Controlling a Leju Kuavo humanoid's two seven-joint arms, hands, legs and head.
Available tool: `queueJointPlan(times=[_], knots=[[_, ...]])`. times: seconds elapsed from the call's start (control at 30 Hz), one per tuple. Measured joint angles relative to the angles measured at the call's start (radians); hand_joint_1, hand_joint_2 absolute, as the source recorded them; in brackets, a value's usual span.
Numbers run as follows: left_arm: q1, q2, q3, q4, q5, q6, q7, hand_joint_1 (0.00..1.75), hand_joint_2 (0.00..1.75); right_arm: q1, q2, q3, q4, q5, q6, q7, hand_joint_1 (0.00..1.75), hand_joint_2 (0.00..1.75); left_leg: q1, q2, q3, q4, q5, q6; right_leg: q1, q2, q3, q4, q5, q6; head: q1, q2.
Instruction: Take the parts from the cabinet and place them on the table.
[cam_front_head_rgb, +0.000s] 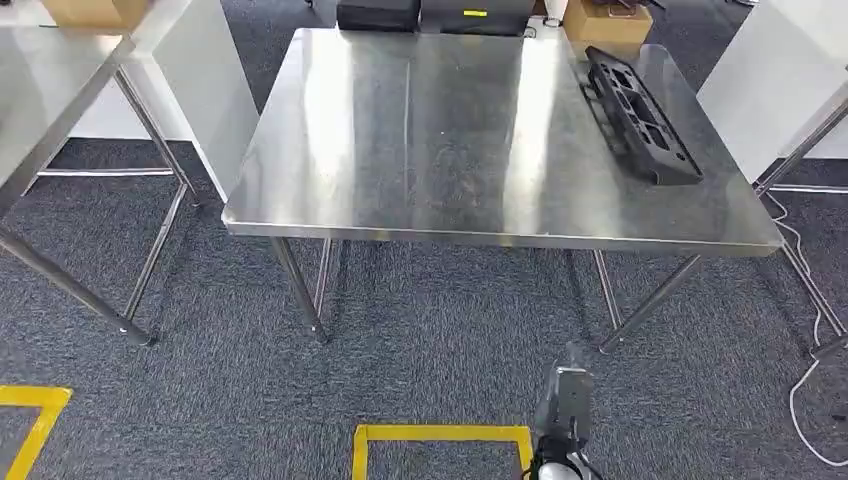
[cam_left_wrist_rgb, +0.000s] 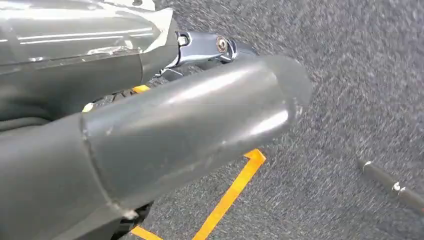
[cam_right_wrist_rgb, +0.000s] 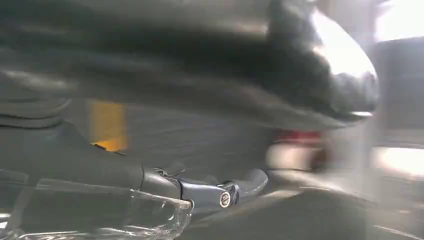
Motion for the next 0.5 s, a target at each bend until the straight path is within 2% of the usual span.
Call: queueJointPlan(times=[0.03,0.07,0.1,0.13,0.17,0.2,0.23,0.27,0.3,0.33,0.37,0.4,0.43,0.47,0.5], knots=[[0.001,0.0,0.006,0.0,0.002,-0.008,-0.006,0.0,0.0,-0.013,0.0,-0.002,0.085,0.001,0.003,0.015,0.0,0.0,-0.001,0.0,-0.018,0.001,0.013,-0.001,0.001,0.002,0.018,0.008,0.024,0.012,0.0,0.0],[0.002,-0.001,0.01,0.0,0.003,-0.012,-0.008,0.0,0.0,-0.02,0.001,-0.003,0.139,0.001,0.004,0.02,0.0,0.0,-0.002,-0.001,-0.033,0.003,0.025,-0.004,0.002,0.002,0.051,-0.02,0.06,0.023,0.0,0.0],[0.002,-0.001,0.011,0.0,0.004,-0.012,-0.009,0.0,0.0,-0.03,0.002,-0.004,0.19,0.001,0.004,0.024,0.0,0.0,-0.002,-0.001,-0.048,0.004,0.037,-0.008,0.004,0.002,0.109,-0.092,0.09,0.027,0.0,0.0],[0.002,-0.001,0.014,0.0,0.004,-0.013,-0.009,0.0,0.0,-0.043,0.004,-0.004,0.234,0.002,0.004,0.026,0.0,0.0,-0.002,-0.001,-0.058,0.004,0.048,-0.012,0.008,0.002,0.177,-0.183,0.095,0.021,0.0,0.0],[0.001,-0.002,0.015,0.0,0.004,-0.014,-0.009,0.0,0.0,-0.057,0.004,-0.005,0.263,0.004,0.004,0.028,0.0,0.0,-0.005,0.0,-0.063,0.005,0.058,-0.018,0.01,0.003,0.242,-0.278,0.07,0.006,0.0,0.0],[0.001,-0.003,0.015,0.0,0.004,-0.014,-0.01,0.0,0.0,-0.071,0.004,-0.005,0.293,0.006,0.004,0.029,0.0,0.0,-0.007,0.001,-0.069,0.005,0.07,-0.024,0.023,0.003,0.274,-0.347,0.052,-0.004,0.0,0.0],[0.001,-0.003,0.017,0.0,0.004,-0.015,-0.01,0.0,0.0,-0.081,0.004,-0.006,0.321,0.008,0.004,0.03,0.0,0.0,-0.007,0.006,-0.068,-0.002,0.082,-0.032,0.022,0.004,0.256,-0.34,0.054,-0.008,-0.005,0.0],[0.002,-0.003,0.019,0.0,0.004,-0.016,-0.01,0.0,0.0,-0.088,0.003,-0.007,0.344,0.008,0.004,0.03,0.0,0.0,-0.003,0.008,-0.068,-0.005,0.092,-0.036,0.028,0.004,0.251,-0.339,0.06,-0.016,-0.005,0.0],[0.004,-0.003,0.021,0.0,0.004,-0.016,-0.01,0.0,0.0,-0.088,0.003,-0.008,0.363,0.008,0.004,0.033,0.0,0.0,-0.004,0.007,-0.068,-0.011,0.104,-0.045,0.027,0.004,0.246,-0.341,0.071,-0.025,-0.006,0.0],[0.007,-0.002,0.024,0.0,0.004,-0.016,-0.011,0.0,0.0,-0.092,0.005,-0.008,0.382,0.008,0.007,0.034,0.0,0.0,0.003,0.006,-0.077,-0.006,0.095,-0.05,0.003,0.002,0.238,-0.344,0.088,-0.036,-0.005,0.0],[0.009,0.0,0.025,0.0,0.003,-0.021,-0.018,0.0,0.0,-0.096,0.007,-0.008,0.396,0.002,0.023,0.054,0.0,0.0,0.003,0.001,-0.09,0.02,0.035,-0.055,0.007,-0.001,0.224,-0.344,0.101,-0.043,-0.006,0.0],[0.01,0.0,0.025,0.0,-0.005,-0.021,-0.028,0.0,0.0,-0.097,0.009,-0.011,0.406,-0.002,0.034,0.079,0.0,0.0,0.005,0.001,-0.103,0.075,-0.045,-0.062,0.008,-0.002,0.211,-0.344,0.115,-0.06,-0.013,0.0],[0.01,0.0,0.025,0.0,-0.01,-0.019,-0.034,0.0,0.0,-0.097,0.009,-0.011,0.418,-0.001,0.034,0.101,0.0,0.0,0.006,0.0,-0.115,0.149,-0.116,-0.07,0.008,-0.004,0.196,-0.343,0.127,-0.06,-0.014,0.0],[0.01,0.0,0.025,0.0,-0.015,-0.014,-0.037,0.0,0.0,-0.097,0.01,-0.011,0.436,0.0,0.036,0.129,0.0,0.0,0.007,0.0,-0.123,0.22,-0.158,-0.077,0.009,-0.006,0.183,-0.343,0.139,-0.059,-0.014,0.0],[0.01,0.0,0.026,0.0,-0.011,-0.015,-0.038,0.0,0.0,-0.095,0.01,-0.011,0.45,0.004,0.041,0.152,0.0,0.0,0.011,0.0,-0.125,0.281,-0.165,-0.083,0.01,-0.009,0.171,-0.341,0.151,-0.058,-0.013,0.0]])
